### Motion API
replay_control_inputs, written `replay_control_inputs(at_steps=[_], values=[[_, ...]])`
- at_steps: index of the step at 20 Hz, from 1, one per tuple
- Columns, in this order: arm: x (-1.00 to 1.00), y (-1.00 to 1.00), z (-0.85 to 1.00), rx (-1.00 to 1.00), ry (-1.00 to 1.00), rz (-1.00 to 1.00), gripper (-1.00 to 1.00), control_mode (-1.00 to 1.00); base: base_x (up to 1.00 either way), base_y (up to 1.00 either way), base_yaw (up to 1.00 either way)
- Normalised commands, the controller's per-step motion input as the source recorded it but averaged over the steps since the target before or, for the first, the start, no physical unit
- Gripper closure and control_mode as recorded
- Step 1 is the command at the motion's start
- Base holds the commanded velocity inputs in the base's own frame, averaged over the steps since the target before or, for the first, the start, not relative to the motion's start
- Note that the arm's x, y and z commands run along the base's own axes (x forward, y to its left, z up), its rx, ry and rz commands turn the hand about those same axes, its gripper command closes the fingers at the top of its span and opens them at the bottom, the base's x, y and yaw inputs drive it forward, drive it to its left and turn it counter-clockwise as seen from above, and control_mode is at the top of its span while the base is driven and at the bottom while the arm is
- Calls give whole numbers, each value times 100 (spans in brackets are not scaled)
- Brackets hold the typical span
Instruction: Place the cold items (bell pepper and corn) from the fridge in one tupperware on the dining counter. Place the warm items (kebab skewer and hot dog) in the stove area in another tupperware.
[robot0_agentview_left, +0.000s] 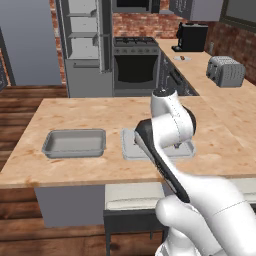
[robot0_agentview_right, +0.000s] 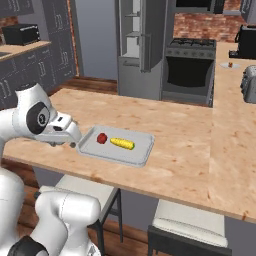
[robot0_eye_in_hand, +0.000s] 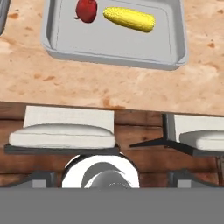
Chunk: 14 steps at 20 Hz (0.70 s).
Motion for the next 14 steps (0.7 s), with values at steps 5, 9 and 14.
replay_control_inputs(at_steps=[5,9,14], values=[[-59,-33,0,10,0,25,-100,-100,0,0,0],[-41,-32,-8,16,-1,7,-100,-100,0,0,0],[-14,0,-7,3,2,0,-100,100,-14,7,0]])
